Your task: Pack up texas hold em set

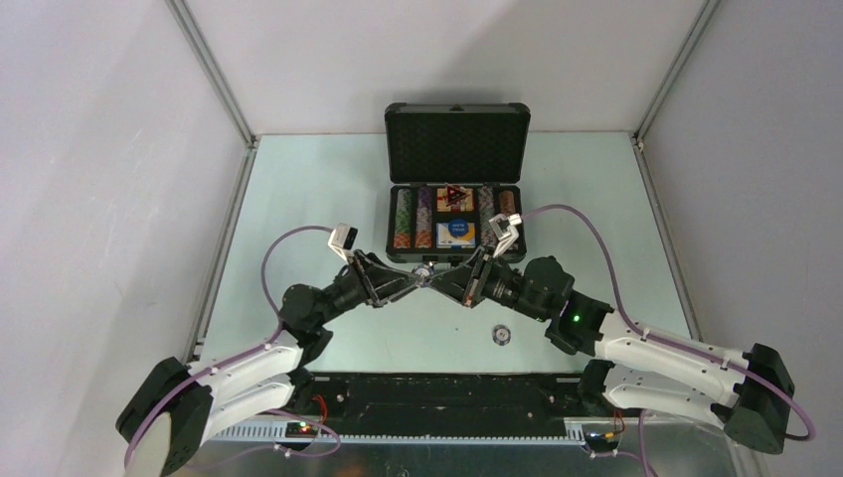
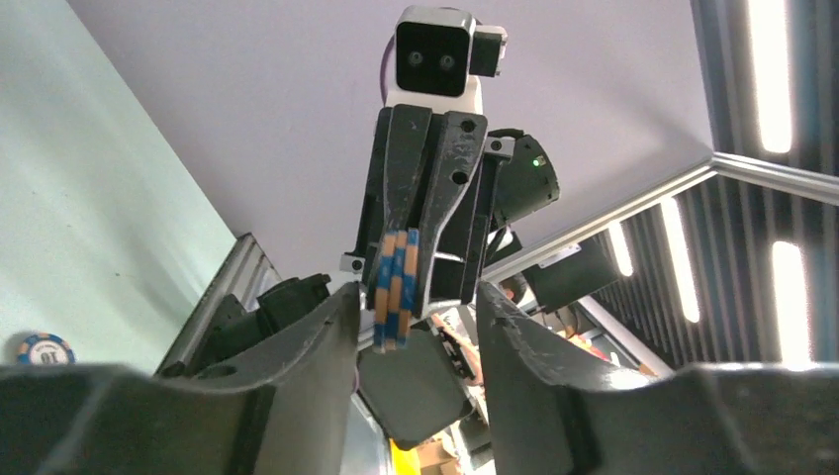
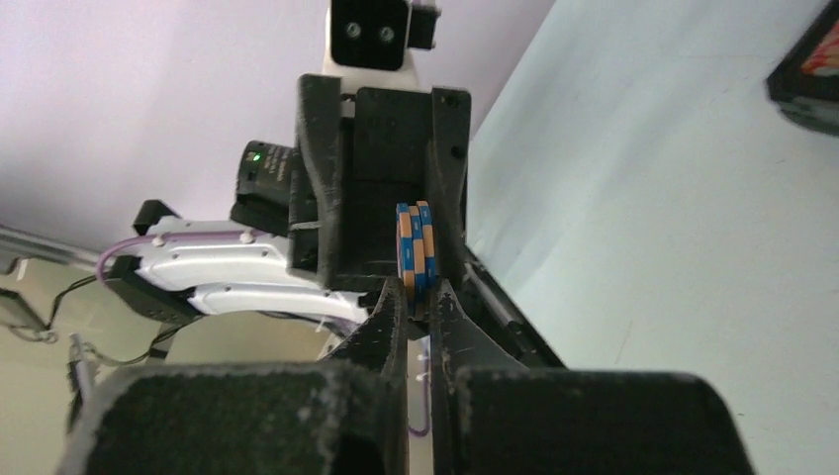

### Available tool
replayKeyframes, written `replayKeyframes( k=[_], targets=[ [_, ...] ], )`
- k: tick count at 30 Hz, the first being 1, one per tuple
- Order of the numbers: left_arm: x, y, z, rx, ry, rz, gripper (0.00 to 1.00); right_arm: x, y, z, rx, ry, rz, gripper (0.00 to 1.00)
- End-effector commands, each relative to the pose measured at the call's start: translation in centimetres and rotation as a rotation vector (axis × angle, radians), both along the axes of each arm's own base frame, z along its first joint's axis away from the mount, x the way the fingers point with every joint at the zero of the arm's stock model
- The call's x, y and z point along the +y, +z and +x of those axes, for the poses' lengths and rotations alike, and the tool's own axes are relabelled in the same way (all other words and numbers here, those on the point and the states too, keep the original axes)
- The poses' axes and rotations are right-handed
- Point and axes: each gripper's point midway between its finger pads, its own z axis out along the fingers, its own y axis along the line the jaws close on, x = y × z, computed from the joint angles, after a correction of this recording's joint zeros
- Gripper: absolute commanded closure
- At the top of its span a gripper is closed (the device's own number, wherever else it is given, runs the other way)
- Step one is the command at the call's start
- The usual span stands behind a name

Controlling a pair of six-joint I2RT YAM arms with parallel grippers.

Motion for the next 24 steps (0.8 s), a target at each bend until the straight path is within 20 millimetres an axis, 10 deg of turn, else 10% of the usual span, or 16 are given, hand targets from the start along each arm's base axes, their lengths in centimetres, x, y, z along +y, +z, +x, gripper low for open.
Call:
replayKeyframes(
  k=[1,4,7,15,24],
  targets=[
    [0.0,0.4,-0.9,-0.047,-0.025,-0.005,0.38,-1.3,1.1,1.4,-0.074,-0.088,-0.008,1.0],
    [-0.1,0.2,-0.6,-0.047,-0.024,0.003,0.1,-2.9,0.9,2.3,-0.094,-0.157,-0.05,1.0],
    [-0.4,-0.3,-0.5,-0.049,-0.034,0.026,0.03,-5.6,0.6,3.7,-0.155,-0.242,-0.118,1.0],
    [-0.4,-4.8,0.8,-0.057,-0.001,0.204,0.0,-13.0,-0.2,7.1,-0.482,-0.452,-0.508,1.0],
    [2.2,-12.0,5.2,-0.104,0.21,0.703,0.0,-14.8,-0.5,10.5,-0.751,-0.197,-0.892,1.0]
  ],
)
